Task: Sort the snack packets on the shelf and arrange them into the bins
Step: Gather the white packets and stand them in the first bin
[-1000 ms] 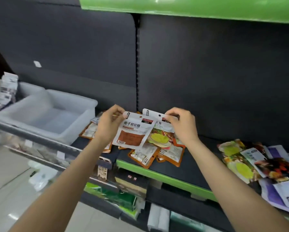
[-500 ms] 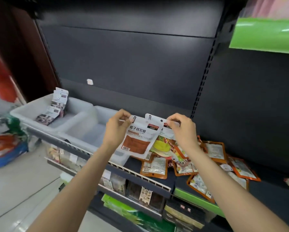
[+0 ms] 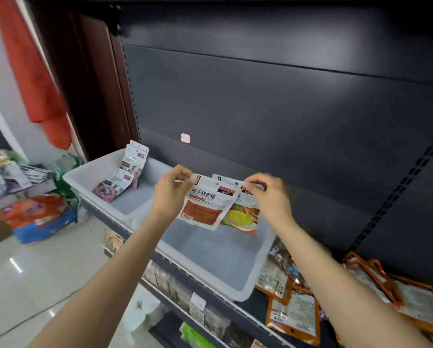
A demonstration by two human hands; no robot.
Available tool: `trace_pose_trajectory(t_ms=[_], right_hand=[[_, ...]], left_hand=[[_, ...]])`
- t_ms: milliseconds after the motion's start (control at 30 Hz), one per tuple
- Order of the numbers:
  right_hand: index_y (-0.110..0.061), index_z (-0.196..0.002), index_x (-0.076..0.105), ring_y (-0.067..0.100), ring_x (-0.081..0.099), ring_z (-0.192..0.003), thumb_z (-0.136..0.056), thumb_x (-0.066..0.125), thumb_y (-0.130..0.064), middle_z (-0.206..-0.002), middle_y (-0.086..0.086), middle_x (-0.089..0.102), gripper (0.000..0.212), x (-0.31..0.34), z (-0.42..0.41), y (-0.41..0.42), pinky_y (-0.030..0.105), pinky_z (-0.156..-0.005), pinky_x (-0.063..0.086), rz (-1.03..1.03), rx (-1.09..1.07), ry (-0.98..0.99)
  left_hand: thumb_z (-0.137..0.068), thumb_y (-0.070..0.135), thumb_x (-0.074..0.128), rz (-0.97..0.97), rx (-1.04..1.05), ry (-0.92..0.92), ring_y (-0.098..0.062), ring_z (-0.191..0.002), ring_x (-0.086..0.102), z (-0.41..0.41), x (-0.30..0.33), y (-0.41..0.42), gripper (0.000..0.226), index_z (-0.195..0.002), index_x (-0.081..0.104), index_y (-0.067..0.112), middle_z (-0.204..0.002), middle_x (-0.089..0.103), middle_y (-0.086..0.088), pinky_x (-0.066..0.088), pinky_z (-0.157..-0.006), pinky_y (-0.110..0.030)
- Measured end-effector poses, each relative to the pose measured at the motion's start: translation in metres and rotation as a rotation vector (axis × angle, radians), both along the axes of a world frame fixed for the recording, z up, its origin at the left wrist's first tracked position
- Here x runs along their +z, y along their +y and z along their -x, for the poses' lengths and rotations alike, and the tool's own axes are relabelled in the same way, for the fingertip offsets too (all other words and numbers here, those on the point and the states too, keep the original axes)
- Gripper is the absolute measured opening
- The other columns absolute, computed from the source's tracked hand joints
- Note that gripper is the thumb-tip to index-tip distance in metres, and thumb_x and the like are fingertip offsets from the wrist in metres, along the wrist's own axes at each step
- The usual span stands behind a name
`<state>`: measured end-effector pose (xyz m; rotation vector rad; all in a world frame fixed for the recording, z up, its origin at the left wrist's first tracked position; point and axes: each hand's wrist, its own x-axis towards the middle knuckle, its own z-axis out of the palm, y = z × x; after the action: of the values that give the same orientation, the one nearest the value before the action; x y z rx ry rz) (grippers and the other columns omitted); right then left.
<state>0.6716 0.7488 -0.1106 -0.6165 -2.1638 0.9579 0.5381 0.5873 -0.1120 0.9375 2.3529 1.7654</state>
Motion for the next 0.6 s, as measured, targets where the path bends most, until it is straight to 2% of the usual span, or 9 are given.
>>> trace_pose_trajectory(t_ms=[67, 167, 300, 400, 500, 600], right_hand=[[-0.012, -0.081, 0.07, 0.008, 0.059, -0.08, -0.086, 0.064, -0.008, -0.078, -0.012, 0.062, 0.009, 0.001, 0.027, -0.008, 0.023, -0.077, 0.045, 0.003, 0.007, 0.01], [-0.011, -0.08, 0.07, 0.002, 0.056, -0.074, -0.086, 0.065, -0.008, -0.074, -0.017, 0.059, 0.008, 0.0, 0.064, -0.023, 0.017, -0.073, 0.042, -0.015, 0.018, 0.03], [-0.012, -0.082, 0.07, 0.003, 0.057, -0.076, -0.087, 0.063, -0.01, -0.078, -0.01, 0.063, 0.008, -0.003, 0.118, -0.046, 0.018, -0.071, 0.042, -0.049, 0.034, 0.036], [-0.013, -0.082, 0.069, 0.003, 0.058, -0.076, -0.087, 0.062, -0.008, -0.081, -0.008, 0.064, 0.009, -0.001, 0.166, -0.071, 0.01, -0.067, 0.04, -0.036, 0.032, 0.073], [-0.016, -0.08, 0.067, 0.005, 0.058, -0.077, -0.087, 0.062, -0.007, -0.079, -0.01, 0.064, 0.012, -0.001, 0.212, -0.102, 0.013, -0.07, 0.042, 0.004, -0.005, 0.096], [-0.014, -0.081, 0.067, 0.005, 0.058, -0.078, -0.087, 0.06, -0.006, -0.079, -0.01, 0.064, 0.012, -0.002, 0.254, -0.132, 0.02, -0.076, 0.044, 0.028, -0.045, 0.093]], left_hand=[[-0.092, 0.016, 0.06, -0.014, 0.054, -0.032, -0.023, -0.079, 0.066, 0.022, 0.001, -0.011, 0.02, -0.074, 0.056, 0.025, -0.085, 0.066, -0.001, 0.054, -0.081, -0.047], [-0.093, 0.013, 0.058, -0.072, 0.11, -0.078, -0.023, -0.083, 0.065, 0.053, 0.002, -0.029, 0.021, -0.075, 0.056, 0.025, -0.09, 0.066, -0.004, 0.055, -0.081, -0.044], [-0.094, 0.013, 0.056, -0.102, 0.143, -0.096, -0.018, -0.078, 0.062, 0.101, -0.001, -0.056, 0.012, -0.083, 0.058, 0.018, -0.09, 0.063, 0.0, 0.053, -0.068, -0.026], [-0.094, 0.016, 0.056, -0.126, 0.16, -0.1, -0.011, -0.073, 0.059, 0.147, 0.0, -0.08, 0.008, -0.086, 0.058, 0.016, -0.09, 0.061, 0.002, 0.051, -0.063, -0.023], [-0.094, 0.014, 0.056, -0.114, 0.125, -0.073, -0.008, -0.069, 0.057, 0.193, -0.004, -0.107, 0.009, -0.086, 0.057, 0.015, -0.086, 0.06, 0.004, 0.046, -0.06, -0.017], [-0.095, 0.014, 0.056, -0.09, 0.08, -0.062, -0.008, -0.067, 0.055, 0.237, -0.008, -0.131, 0.013, -0.082, 0.056, 0.018, -0.083, 0.06, 0.005, 0.042, -0.06, -0.019]])
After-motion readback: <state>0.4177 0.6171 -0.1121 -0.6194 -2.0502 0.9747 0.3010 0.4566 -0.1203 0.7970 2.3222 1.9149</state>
